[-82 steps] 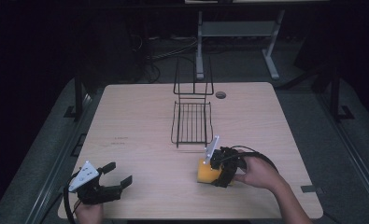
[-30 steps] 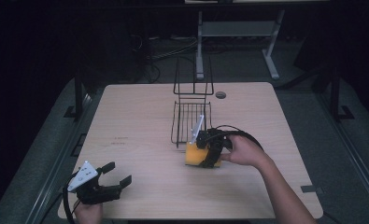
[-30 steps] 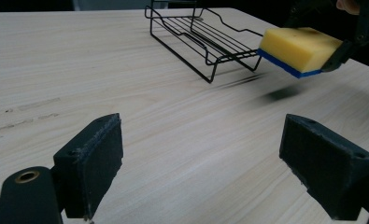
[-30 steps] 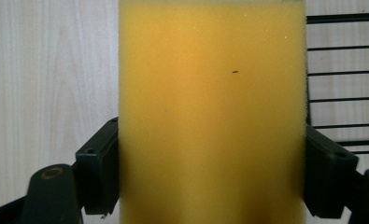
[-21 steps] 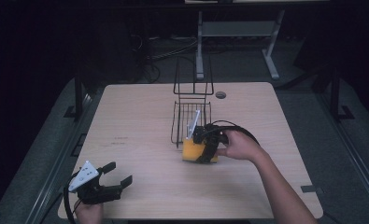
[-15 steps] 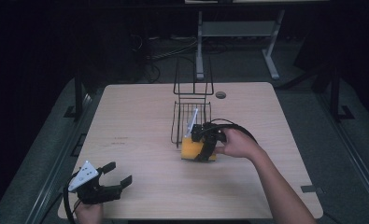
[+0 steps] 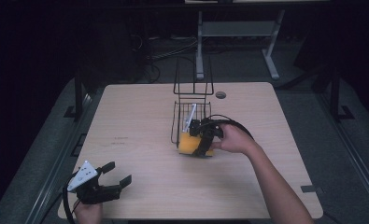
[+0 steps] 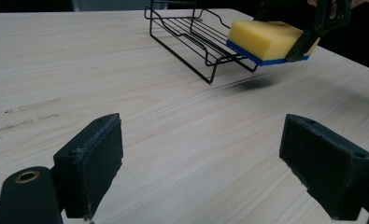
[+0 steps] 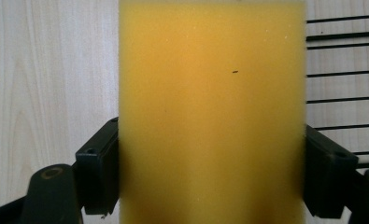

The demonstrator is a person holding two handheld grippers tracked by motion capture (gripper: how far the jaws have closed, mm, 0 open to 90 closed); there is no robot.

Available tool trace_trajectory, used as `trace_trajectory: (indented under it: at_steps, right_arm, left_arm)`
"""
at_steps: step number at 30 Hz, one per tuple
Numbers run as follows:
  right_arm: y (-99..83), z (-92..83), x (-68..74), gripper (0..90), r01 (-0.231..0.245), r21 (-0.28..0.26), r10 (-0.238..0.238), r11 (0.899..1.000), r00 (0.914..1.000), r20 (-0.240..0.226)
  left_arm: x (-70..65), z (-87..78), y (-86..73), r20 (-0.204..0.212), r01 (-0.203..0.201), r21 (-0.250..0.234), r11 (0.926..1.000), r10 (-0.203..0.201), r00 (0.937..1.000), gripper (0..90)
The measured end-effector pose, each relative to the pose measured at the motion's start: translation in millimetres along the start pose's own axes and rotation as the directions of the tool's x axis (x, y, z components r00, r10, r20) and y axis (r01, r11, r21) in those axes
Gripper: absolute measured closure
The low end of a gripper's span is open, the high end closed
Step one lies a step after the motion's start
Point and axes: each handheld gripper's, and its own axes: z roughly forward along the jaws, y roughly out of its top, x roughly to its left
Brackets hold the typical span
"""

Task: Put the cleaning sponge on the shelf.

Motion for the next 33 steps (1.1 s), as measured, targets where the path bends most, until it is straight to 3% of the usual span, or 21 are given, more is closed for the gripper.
trace_trajectory:
  at_steps: [6,10,13,19,22,26,33]
  right_arm:
    - [3.7,-1.2,-5.3,21.4,0.001,0.005,-0.001,1.000,0.9999,0.010]
    - [6.4,-1.7,-10.4,21.4,-0.006,-0.019,0.006,1.000,1.0000,0.000]
    - [8.2,3.0,-14.5,21.3,-0.001,0.020,0.001,1.000,0.9999,0.014]
    - [12.8,6.8,-18.8,21.3,0.013,0.035,-0.014,0.999,0.9997,0.023]
    - [13.1,5.3,-23.2,21.3,-0.001,0.001,0.001,1.000,1.0000,0.005]
    - [11.6,5.2,-27.6,21.3,-0.011,-0.002,0.011,1.000,0.9999,0.011]
    - [18.5,5.0,-36.6,21.3,-0.004,0.027,0.004,1.000,0.9999,0.013]
  left_arm:
    - [-0.6,0.5,0.1,0.003,-0.003,0.001,1.0000,0.003,1.0000,12.8]
    - [-0.5,0.5,0.0,0.005,-0.001,-0.001,1.0000,0.001,1.0000,12.8]
    - [-0.1,0.4,-0.1,0.003,0.002,0.001,1.0000,-0.002,1.0000,12.8]
    - [0.7,0.2,-0.2,0.002,0.004,-0.001,1.0000,-0.004,1.0000,12.8]
    - [1.2,-0.4,-0.2,0.003,0.000,0.000,1.0000,0.000,1.0000,12.8]
    - [1.3,-0.1,-0.2,0.004,0.000,0.002,1.0000,0.000,1.0000,12.8]
    - [0.3,1.5,-0.3,0.008,0.006,-0.001,1.0000,-0.006,0.9999,12.8]
